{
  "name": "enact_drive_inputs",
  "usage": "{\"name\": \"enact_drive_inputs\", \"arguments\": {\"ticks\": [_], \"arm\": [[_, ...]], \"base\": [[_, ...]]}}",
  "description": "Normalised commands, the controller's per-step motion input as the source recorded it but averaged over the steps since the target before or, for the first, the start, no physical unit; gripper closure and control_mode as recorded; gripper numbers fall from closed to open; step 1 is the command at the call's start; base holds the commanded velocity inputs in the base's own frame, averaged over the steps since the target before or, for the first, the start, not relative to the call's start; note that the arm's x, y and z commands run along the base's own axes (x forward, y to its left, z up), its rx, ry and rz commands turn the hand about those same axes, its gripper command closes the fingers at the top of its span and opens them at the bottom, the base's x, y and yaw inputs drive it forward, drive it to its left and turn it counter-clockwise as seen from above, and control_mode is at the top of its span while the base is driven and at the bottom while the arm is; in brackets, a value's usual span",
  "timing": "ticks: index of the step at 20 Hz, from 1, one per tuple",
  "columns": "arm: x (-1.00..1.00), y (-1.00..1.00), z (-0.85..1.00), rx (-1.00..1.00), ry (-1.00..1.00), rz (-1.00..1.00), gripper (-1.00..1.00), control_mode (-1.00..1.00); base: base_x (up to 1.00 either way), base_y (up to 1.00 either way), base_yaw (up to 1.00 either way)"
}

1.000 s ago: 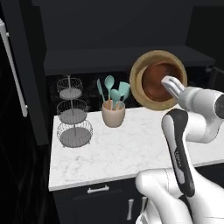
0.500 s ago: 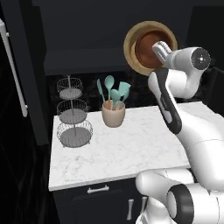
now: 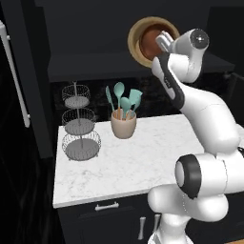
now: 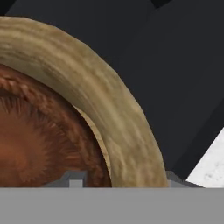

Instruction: Pick up the bowls on the counter and stack them on top of one another in the open cabinet. Place the smaller bowl on top of the larger bowl.

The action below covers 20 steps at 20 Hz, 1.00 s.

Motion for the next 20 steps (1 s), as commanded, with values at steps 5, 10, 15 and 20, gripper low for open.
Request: {"name": "enact_drive_inputs", "arguments": {"ticks": [5, 10, 15, 20], "arm": [[1.0, 0.0, -0.3, 0.0, 0.0, 0.0, 1.0, -1.0], [0.7, 0.0, -0.18, 0.0, 0.0, -0.01, -1.0, -1.0], [-0.3, 0.0, 0.0, 0.0, -0.09, 0.0, -1.0, -1.0], [-1.0, -0.02, -0.17, 0.0, -0.31, 0.0, -1.0, -1.0]], "base": [[0.0, 0.0, 0.0], [0.0, 0.0, 0.0], [0.0, 0.0, 0.0], [0.0, 0.0, 0.0]]}}
